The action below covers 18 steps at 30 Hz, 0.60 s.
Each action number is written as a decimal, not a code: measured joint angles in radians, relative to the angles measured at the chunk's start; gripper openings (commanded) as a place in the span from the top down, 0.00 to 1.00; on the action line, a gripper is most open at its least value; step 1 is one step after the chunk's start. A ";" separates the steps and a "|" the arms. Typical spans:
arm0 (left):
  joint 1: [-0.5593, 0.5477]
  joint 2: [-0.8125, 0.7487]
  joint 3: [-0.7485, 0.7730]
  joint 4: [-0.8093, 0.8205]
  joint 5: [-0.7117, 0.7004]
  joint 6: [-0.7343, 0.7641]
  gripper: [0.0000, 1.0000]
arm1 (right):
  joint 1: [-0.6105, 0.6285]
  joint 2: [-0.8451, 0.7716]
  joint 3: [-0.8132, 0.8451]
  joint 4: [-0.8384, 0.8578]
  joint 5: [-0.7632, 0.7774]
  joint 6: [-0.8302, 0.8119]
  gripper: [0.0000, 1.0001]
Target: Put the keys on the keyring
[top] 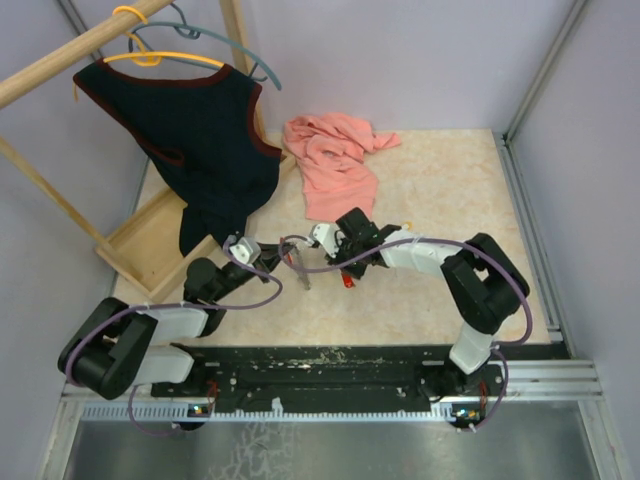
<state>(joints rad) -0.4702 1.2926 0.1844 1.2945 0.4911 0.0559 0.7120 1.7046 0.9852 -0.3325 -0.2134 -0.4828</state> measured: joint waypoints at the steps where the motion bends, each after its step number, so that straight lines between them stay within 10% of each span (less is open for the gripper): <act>1: 0.002 0.001 0.000 0.000 0.002 0.000 1.00 | -0.005 0.006 0.008 -0.005 0.007 0.017 1.00; 18: 0.002 0.011 0.003 -0.002 0.062 -0.015 1.00 | -0.177 0.012 0.064 -0.140 -0.015 0.450 1.00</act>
<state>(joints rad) -0.4683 1.3037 0.1871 1.2930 0.5529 0.0410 0.5350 1.7164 1.0496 -0.4721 -0.2283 -0.0330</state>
